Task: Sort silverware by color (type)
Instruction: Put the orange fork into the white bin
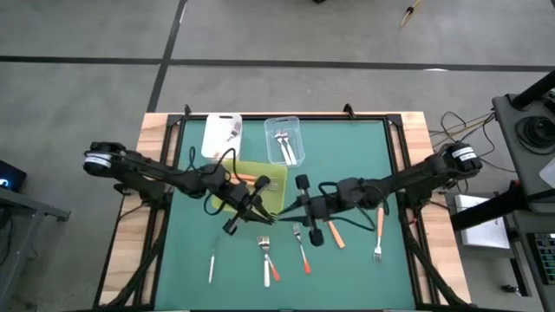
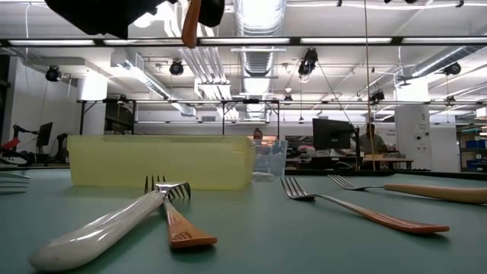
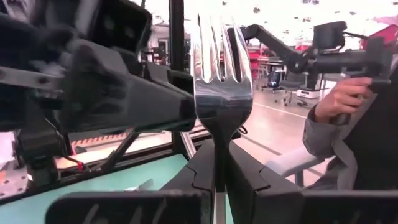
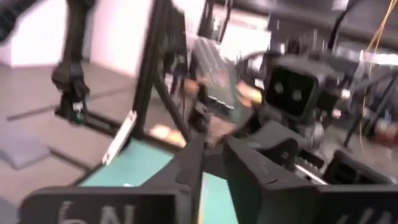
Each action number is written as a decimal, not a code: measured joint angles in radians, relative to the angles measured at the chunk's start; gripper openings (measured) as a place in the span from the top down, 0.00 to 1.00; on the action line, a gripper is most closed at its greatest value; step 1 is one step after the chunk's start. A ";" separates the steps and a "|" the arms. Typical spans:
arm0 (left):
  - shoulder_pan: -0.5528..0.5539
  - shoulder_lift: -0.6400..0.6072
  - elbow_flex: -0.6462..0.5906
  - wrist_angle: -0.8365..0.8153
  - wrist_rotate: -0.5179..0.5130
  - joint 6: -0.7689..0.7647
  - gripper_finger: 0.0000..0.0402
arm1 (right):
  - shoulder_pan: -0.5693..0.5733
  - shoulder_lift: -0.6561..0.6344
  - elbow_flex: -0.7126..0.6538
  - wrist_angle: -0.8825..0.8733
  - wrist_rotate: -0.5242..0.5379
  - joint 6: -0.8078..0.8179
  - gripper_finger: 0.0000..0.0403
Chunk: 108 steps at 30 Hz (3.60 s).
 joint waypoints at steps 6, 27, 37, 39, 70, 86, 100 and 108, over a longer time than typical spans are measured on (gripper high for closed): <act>0.000 0.044 0.035 0.002 0.082 -0.003 0.99 | -0.004 0.000 0.112 -0.232 -0.022 0.002 0.70; 0.004 0.047 0.035 -0.005 0.064 -0.006 0.99 | -0.005 0.082 0.299 -0.358 -0.157 -0.129 0.62; 0.004 0.049 0.033 -0.015 0.061 -0.014 0.99 | -0.009 0.083 0.303 -0.323 -0.145 -0.144 0.96; 0.004 0.049 0.033 -0.012 0.056 -0.014 0.99 | -0.009 0.083 0.303 -0.319 -0.144 -0.138 0.97; 0.152 -0.231 0.033 -0.591 -0.384 0.144 0.57 | -0.030 0.019 0.302 -0.457 0.410 -0.016 0.98; 0.117 -0.174 -0.008 -0.474 -0.532 0.051 0.57 | -0.096 -0.002 0.273 -0.490 0.528 0.129 0.98; 0.115 -0.126 -0.006 -0.414 -0.453 -0.006 0.57 | -0.096 -0.001 0.237 -0.498 0.529 0.068 0.98; 0.123 -0.135 -0.006 -0.317 -0.461 -0.045 0.57 | -0.096 -0.001 0.204 -0.456 0.529 0.066 0.98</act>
